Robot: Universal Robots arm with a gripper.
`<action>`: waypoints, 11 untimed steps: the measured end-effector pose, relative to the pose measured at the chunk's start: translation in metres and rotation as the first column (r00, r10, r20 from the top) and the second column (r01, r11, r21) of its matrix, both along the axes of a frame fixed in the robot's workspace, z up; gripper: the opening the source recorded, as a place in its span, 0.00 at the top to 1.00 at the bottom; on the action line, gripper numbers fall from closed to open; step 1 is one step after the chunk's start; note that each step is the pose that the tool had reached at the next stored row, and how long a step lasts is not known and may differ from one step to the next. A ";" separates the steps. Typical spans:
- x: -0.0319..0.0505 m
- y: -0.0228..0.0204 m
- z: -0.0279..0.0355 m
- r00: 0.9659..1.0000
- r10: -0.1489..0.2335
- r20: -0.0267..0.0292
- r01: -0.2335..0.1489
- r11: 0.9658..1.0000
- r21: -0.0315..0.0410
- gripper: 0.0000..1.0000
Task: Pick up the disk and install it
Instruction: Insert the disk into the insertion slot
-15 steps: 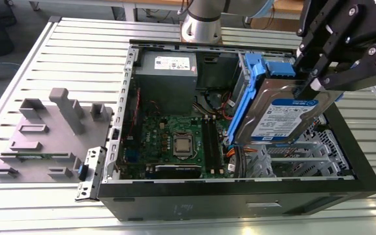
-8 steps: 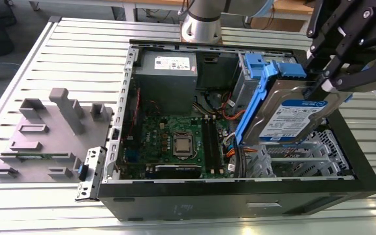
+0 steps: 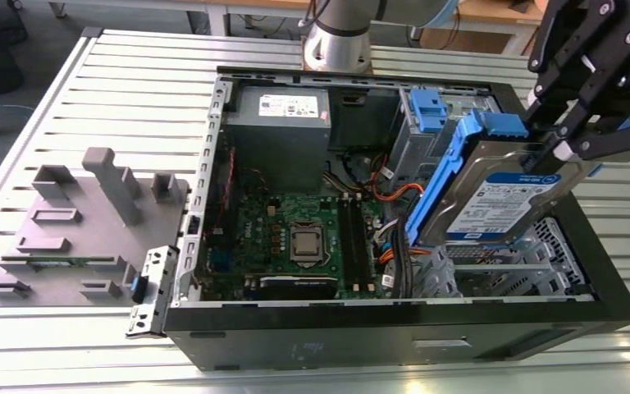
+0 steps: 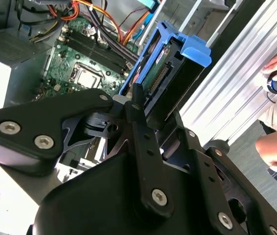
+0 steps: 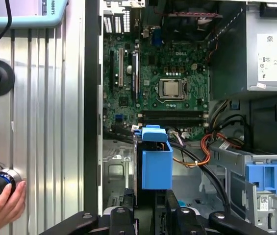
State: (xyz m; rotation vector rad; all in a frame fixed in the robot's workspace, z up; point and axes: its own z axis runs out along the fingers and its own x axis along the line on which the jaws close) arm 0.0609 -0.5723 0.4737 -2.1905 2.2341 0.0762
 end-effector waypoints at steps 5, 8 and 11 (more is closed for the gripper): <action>0.0114 0.0000 -0.0029 1.000 0.000 0.000 0.000 1.000 0.000 0.65; 0.0198 0.0000 -0.0042 1.000 0.000 0.000 0.000 1.000 0.000 0.65; 0.0280 0.0000 -0.0054 1.000 0.000 0.000 0.000 1.000 0.000 0.65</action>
